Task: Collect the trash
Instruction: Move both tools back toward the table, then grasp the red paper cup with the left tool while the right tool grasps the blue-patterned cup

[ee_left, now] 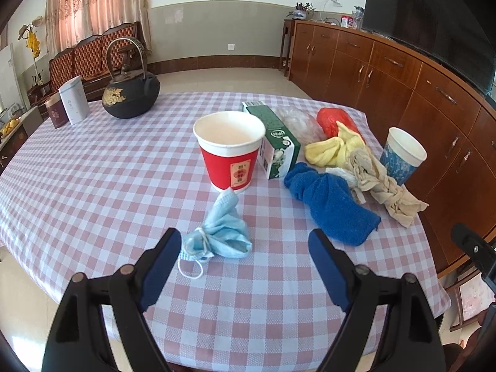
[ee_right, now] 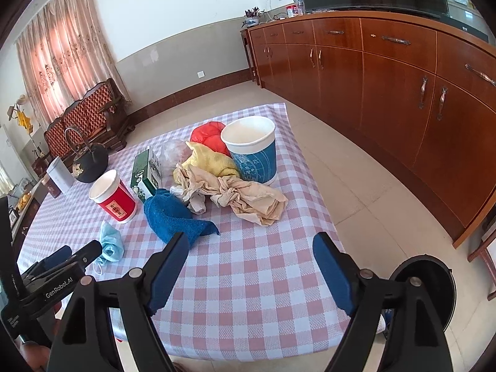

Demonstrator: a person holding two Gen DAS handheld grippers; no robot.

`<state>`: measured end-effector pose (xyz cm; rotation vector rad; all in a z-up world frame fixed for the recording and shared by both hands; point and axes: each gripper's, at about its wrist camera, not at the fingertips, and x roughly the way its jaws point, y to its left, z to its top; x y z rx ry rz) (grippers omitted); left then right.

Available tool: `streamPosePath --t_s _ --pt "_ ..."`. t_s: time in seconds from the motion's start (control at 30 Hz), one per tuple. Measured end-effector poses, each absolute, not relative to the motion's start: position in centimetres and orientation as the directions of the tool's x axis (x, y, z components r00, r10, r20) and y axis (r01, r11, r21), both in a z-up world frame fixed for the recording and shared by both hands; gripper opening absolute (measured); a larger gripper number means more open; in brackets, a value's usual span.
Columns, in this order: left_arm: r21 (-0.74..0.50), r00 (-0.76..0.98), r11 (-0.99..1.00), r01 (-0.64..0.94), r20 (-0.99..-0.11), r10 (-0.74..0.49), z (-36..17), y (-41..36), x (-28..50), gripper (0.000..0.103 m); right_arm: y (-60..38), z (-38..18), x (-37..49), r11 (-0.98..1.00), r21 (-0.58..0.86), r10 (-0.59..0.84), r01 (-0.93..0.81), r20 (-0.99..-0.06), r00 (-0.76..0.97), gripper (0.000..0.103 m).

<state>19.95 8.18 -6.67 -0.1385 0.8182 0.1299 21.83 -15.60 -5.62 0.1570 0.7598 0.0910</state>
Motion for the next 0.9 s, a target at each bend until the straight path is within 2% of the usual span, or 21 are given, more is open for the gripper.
streamPosePath --t_s 0.63,0.9 --pt "-0.08 0.655 0.978 -0.192 -0.753 0.067 -8.9 9.8 27.2 0.085 -15.1 -7.9 31.5 0.991 0.133 0.1 -0.009 -0.699 0.708 0.085" --pt "-0.087 0.652 0.977 -0.195 -0.756 0.063 -9.3 10.2 28.8 0.085 -15.0 -9.1 35.3 0.992 0.124 0.093 -0.007 -0.708 0.7 0.089"
